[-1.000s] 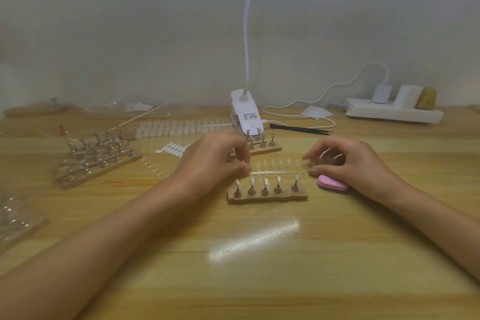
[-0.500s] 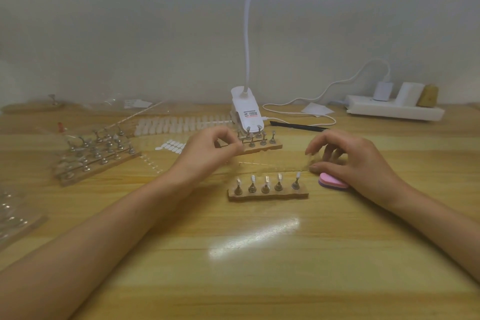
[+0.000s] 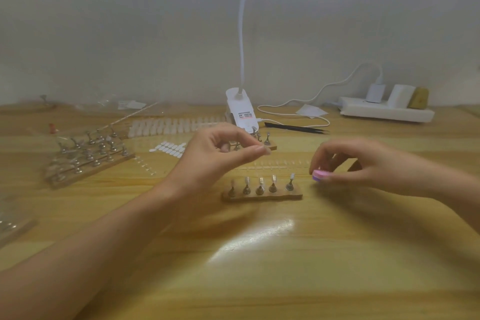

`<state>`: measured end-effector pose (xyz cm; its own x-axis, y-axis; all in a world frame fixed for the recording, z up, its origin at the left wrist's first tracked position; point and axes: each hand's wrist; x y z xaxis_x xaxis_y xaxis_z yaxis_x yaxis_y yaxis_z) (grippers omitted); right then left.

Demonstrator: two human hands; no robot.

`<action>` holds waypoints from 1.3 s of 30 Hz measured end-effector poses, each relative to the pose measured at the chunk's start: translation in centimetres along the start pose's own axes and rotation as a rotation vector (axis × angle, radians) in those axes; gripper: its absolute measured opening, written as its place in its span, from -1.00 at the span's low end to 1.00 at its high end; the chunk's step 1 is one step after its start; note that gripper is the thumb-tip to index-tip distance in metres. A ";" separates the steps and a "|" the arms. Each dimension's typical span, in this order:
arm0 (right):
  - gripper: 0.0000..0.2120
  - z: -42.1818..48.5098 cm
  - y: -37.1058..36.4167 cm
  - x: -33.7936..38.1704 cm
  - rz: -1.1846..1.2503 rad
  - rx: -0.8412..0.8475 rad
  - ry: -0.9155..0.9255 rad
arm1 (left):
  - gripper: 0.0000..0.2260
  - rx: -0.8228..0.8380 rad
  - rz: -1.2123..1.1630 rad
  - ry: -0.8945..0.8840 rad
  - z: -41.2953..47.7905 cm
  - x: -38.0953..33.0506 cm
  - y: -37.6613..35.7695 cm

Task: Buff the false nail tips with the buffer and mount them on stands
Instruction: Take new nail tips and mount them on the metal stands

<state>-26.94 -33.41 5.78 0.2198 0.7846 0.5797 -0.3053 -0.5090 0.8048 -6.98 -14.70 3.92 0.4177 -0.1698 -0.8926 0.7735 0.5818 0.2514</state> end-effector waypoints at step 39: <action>-0.79 -2.7 -8.7 5.3 1.109 -0.349 -0.130 | -0.86 -0.011 -0.009 -0.155 -5.6 0.4 -1.7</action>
<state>-25.60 -23.90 1.55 -0.2397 -0.0809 0.9675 -0.6229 -0.7516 -0.2172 -10.82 -11.33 1.03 0.4802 -0.2954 -0.8259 0.7728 0.5879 0.2391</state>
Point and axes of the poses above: each hand's wrist, its own z-axis towards the middle knuckle, its own y-axis out of the back of the hand, x = y × z, and after that the axes turned 5 degrees about -x, right-handed
